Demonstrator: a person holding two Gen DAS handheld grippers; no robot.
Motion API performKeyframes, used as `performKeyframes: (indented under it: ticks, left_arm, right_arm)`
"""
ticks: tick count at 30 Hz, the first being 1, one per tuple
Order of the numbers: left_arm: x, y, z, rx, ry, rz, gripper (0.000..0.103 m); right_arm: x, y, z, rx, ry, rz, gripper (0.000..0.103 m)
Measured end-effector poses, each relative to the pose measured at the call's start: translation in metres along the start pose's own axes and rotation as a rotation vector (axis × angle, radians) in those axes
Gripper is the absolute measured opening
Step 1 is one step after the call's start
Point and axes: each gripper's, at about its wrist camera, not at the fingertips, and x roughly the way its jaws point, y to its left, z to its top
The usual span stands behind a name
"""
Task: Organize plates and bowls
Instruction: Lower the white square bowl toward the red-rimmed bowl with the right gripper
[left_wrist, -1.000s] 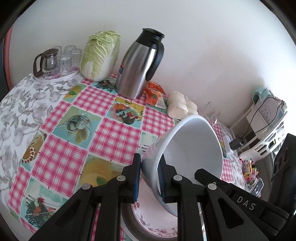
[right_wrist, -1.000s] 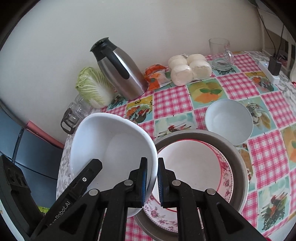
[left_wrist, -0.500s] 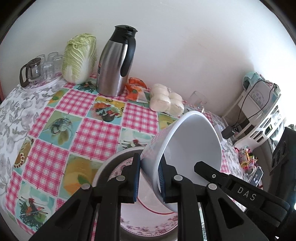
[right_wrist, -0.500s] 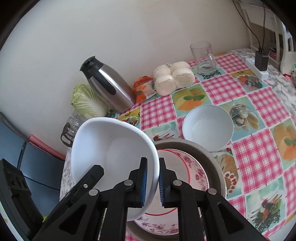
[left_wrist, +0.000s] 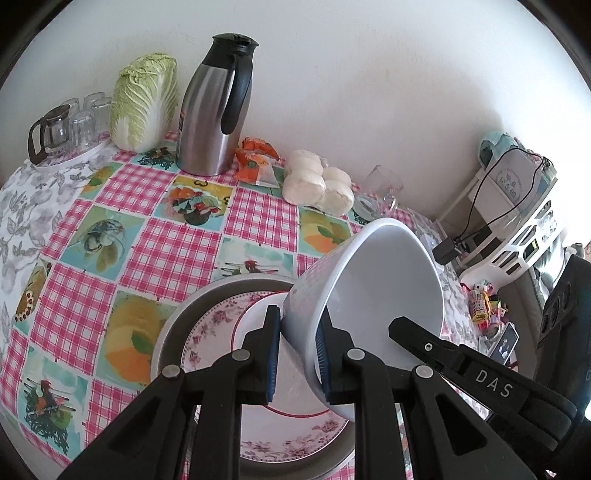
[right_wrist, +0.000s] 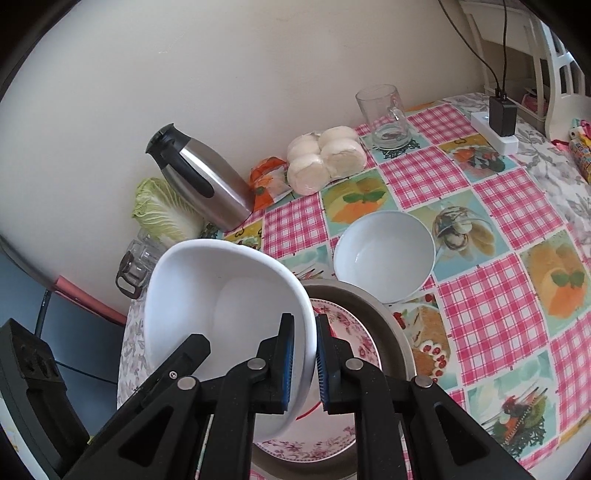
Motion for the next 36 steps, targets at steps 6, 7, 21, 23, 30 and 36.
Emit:
performKeyframes:
  ticks: [6, 7, 21, 23, 30, 36]
  left_arm:
    - [0.006, 0.008, -0.001, -0.034, 0.040, 0.009, 0.019]
    - [0.007, 0.009, -0.001, -0.039, 0.045, 0.011, 0.019]
    - [0.018, 0.021, -0.002, -0.065, 0.100, 0.036, 0.019]
    - [0.020, 0.022, -0.003, -0.069, 0.111, 0.041, 0.019]
    - [0.023, 0.025, -0.003, -0.081, 0.127, 0.046, 0.019]
    - [0.027, 0.029, -0.003, -0.093, 0.137, 0.055, 0.019]
  right_arm:
    - [0.006, -0.001, -0.003, 0.002, 0.034, -0.003, 0.014]
    - [0.007, -0.001, -0.004, 0.002, 0.039, -0.001, 0.014]
    - [0.024, 0.003, -0.011, -0.014, 0.101, -0.015, 0.014]
    - [0.026, 0.004, -0.012, -0.015, 0.108, -0.019, 0.014]
    - [0.030, 0.004, -0.012, -0.011, 0.127, -0.022, 0.014]
    - [0.038, 0.004, -0.013, -0.010, 0.157, -0.019, 0.018]
